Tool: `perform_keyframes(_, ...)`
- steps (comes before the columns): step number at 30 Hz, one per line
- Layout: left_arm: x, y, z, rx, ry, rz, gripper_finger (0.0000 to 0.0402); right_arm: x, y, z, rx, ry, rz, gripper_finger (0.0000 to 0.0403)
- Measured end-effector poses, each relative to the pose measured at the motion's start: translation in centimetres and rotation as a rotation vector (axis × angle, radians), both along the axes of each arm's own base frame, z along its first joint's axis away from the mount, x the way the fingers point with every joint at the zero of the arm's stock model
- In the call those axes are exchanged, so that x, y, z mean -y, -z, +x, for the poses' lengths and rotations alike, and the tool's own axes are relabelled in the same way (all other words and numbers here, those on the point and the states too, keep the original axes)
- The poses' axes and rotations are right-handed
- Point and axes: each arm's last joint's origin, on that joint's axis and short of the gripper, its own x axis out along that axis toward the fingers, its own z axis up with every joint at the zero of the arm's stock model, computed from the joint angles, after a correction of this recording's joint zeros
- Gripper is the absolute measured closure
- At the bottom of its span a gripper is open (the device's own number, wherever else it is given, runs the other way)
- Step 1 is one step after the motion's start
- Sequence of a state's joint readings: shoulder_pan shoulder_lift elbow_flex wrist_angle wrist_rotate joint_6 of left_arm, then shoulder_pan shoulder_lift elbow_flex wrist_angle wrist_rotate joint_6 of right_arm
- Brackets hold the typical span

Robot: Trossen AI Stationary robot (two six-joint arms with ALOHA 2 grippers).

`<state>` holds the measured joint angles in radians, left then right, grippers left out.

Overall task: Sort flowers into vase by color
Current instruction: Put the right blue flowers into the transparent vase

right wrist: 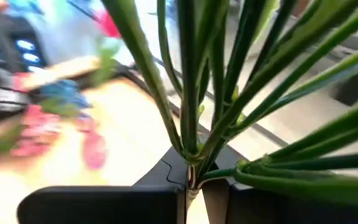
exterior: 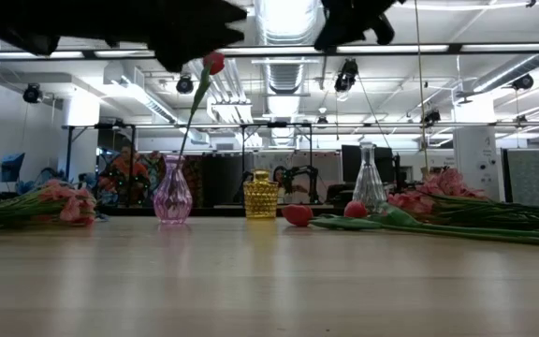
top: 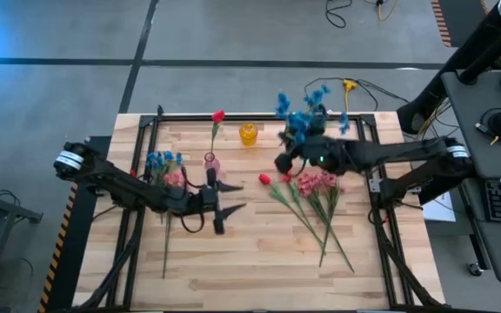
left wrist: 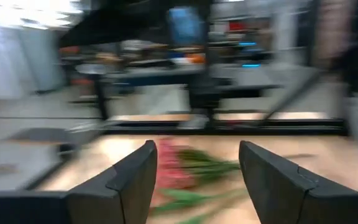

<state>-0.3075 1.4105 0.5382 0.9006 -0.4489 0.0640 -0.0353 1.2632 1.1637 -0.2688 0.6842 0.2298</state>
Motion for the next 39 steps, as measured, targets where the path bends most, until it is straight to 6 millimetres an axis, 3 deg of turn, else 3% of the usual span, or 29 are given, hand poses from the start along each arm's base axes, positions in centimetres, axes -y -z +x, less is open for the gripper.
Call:
perform_keyframes(4,0.1,-1.8,-0.4,-0.013,0.201,-0.014,0.0201,3.2,-0.1,-1.1,-0.062,0.094,-0.017,0.0385)
perform_keyframes(8,-0.5,-3.8,-1.7,-0.003,0.169,-0.011,0.021,6.0,0.7,-2.1,-0.124,0.132,0.013,0.0385)
perform_keyframes(12,-1.4,-5.0,-3.4,-0.039,0.098,-0.001,0.0216,7.5,1.3,-3.0,-0.142,0.142,0.037,0.0385)
perform_keyframes(24,-2.7,-6.7,-6.5,-0.009,-0.051,-0.017,0.0217,8.1,2.8,-6.6,-0.109,0.208,0.039,0.0385)
perform_keyframes(39,-3.1,-6.6,-6.6,-0.017,-0.197,0.007,0.0217,9.2,4.9,-5.8,-0.111,0.194,0.069,0.0385)
